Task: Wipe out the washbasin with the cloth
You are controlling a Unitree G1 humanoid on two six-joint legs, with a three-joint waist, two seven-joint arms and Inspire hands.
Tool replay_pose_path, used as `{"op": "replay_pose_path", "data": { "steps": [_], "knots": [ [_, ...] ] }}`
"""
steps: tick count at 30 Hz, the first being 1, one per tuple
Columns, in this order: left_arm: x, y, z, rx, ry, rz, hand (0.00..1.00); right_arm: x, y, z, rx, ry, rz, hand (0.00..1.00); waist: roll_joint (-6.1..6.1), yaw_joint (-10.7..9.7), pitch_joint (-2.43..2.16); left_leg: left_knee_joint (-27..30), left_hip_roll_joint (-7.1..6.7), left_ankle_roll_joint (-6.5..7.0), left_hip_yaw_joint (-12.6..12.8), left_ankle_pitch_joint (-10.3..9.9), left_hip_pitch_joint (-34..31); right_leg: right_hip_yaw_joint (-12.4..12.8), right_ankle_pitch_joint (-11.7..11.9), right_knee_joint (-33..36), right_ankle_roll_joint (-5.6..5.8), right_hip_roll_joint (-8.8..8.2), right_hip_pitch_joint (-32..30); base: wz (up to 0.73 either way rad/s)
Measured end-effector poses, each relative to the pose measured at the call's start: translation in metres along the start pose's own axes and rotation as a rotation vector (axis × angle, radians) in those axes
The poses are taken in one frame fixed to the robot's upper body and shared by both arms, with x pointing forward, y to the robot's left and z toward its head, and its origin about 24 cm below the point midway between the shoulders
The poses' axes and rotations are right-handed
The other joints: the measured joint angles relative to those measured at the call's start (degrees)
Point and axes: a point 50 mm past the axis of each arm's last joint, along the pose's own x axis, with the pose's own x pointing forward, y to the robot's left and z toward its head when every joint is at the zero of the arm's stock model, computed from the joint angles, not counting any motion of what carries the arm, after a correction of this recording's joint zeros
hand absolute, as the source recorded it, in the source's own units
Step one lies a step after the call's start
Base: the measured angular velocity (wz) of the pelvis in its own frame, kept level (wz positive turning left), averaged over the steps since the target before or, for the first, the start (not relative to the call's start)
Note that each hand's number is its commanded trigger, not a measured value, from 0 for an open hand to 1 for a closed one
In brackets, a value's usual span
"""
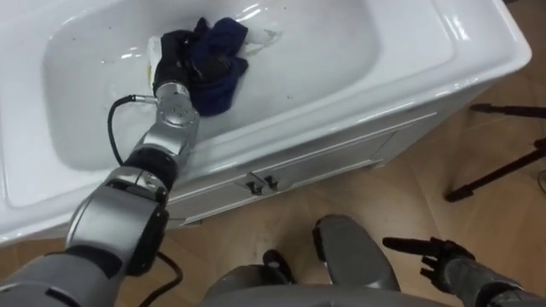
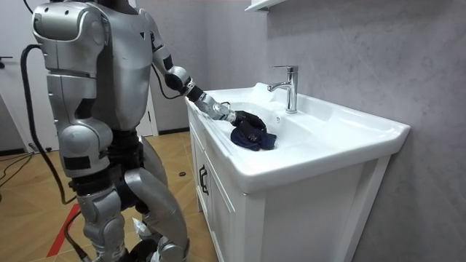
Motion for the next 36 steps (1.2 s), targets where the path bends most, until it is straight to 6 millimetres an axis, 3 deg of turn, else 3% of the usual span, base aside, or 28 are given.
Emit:
{"op": "replay_pose_path", "data": {
  "steps": [4,8,11,21,26,36],
  "knots": [
    [0.001,-0.007,0.012,0.183,-0.06,-0.016,1.0,-0.001,-0.015,0.0,-0.005,0.012,-0.041,0.0,1.74,-1.44,0.23,0.92,0.22,0.2,0.04,-0.82,-0.4,0.22,-0.34,0.49,0.14,0.1,-0.11,-0.02],
    [0.002,-0.016,0.031,0.261,-0.139,-0.031,1.0,-0.002,-0.02,-0.004,0.003,0.028,-0.051,0.0,2.24,-2.13,0.37,0.92,0.11,0.28,0.59,-0.89,-0.5,0.68,-0.29,0.77,0.21,0.03,-0.57,-0.09],
    [0.001,-0.024,0.043,0.283,-0.187,-0.048,1.0,-0.002,-0.023,-0.002,0.013,0.021,-0.057,0.0,2.63,-3.24,0.43,0.82,0.02,0.39,0.8,-1.0,-0.46,0.78,-0.27,0.75,0.28,-0.08,-0.62,-0.03],
    [-0.003,-0.034,0.056,0.325,-0.251,-0.06,1.0,-0.003,-0.028,0.012,0.064,-0.015,-0.065,0.0,4.61,-3.61,0.44,0.35,-0.31,0.69,1.35,-1.16,-0.37,1.32,-0.27,0.63,0.77,-0.27,-0.87,-0.02],
    [-0.01,-0.046,0.069,0.342,-0.333,-0.079,1.0,-0.003,-0.029,0.015,0.042,-0.032,-0.066,0.0,4.73,-3.76,0.41,0.42,-0.74,0.83,1.41,-1.17,0.0,1.35,-0.48,0.63,1.12,-0.71,-0.55,0.02],
    [-0.013,-0.051,0.073,0.321,-0.342,-0.084,1.0,-0.003,-0.025,0.021,0.092,-0.056,-0.039,0.0,4.62,-4.44,0.53,0.75,-1.06,1.64,2.02,-1.69,0.4,1.42,-0.94,1.09,1.85,-1.24,-0.27,0.0]
  ]
}}
